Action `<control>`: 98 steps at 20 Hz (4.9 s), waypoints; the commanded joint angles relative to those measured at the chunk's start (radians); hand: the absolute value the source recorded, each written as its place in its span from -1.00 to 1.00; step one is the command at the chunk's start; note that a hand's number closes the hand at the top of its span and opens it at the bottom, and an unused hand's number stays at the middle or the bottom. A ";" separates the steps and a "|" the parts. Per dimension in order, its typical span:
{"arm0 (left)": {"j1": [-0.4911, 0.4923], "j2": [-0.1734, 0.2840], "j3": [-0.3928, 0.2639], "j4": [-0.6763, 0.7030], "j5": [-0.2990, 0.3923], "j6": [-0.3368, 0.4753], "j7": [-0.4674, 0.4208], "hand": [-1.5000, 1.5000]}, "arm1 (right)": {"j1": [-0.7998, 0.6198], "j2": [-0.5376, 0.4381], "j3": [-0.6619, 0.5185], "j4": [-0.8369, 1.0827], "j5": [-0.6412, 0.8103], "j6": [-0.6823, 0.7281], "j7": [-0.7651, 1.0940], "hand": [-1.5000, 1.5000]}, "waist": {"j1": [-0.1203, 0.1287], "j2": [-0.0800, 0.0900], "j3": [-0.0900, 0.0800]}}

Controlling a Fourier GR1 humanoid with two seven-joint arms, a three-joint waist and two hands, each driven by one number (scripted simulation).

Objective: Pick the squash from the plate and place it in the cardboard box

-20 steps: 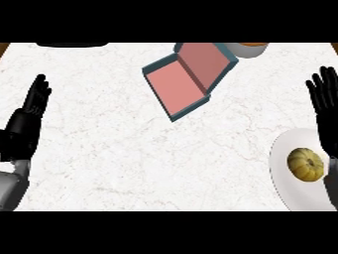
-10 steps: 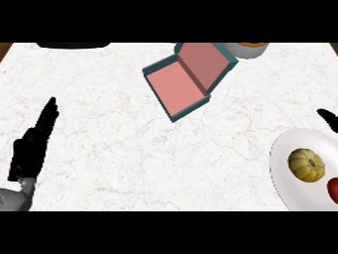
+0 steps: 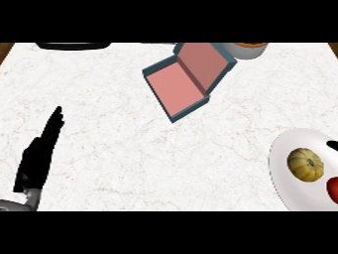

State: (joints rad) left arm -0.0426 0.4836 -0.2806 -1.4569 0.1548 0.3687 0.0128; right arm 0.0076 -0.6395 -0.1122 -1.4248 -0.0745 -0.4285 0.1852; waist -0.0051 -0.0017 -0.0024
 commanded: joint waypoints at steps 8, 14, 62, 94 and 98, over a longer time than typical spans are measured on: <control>-0.032 0.020 0.026 -0.019 0.003 -0.021 0.051 0.00 | 0.056 -0.353 0.170 -0.178 -0.070 0.527 0.434 -1.00 | 0.002 0.002 -0.001; 0.005 0.017 0.016 -0.073 -0.012 -0.050 0.074 0.00 | -0.092 -0.308 0.223 -0.237 -0.167 0.621 0.702 -1.00 | 0.023 0.003 0.002; 0.054 -0.206 0.269 -0.079 -0.256 -0.252 0.073 0.00 | -0.088 0.182 0.139 -0.137 0.349 0.789 0.786 -1.00 | 0.006 0.001 0.002; 0.051 -0.248 0.297 -0.121 -0.299 -0.299 0.112 0.00 | -0.340 0.103 0.210 0.000 0.899 0.509 0.193 1.00 | 0.006 0.000 0.002; 0.054 -0.265 0.280 -0.117 -0.315 -0.275 0.104 0.00 | -0.384 0.130 0.131 -0.134 0.725 0.492 0.090 1.00 | -0.006 -0.005 0.003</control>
State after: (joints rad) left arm 0.0059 0.2292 0.0126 -1.5562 -0.1483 0.0861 0.1017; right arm -0.3584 -0.5402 0.0757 -1.4623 0.7435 0.0932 0.3346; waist -0.0022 -0.0024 0.0002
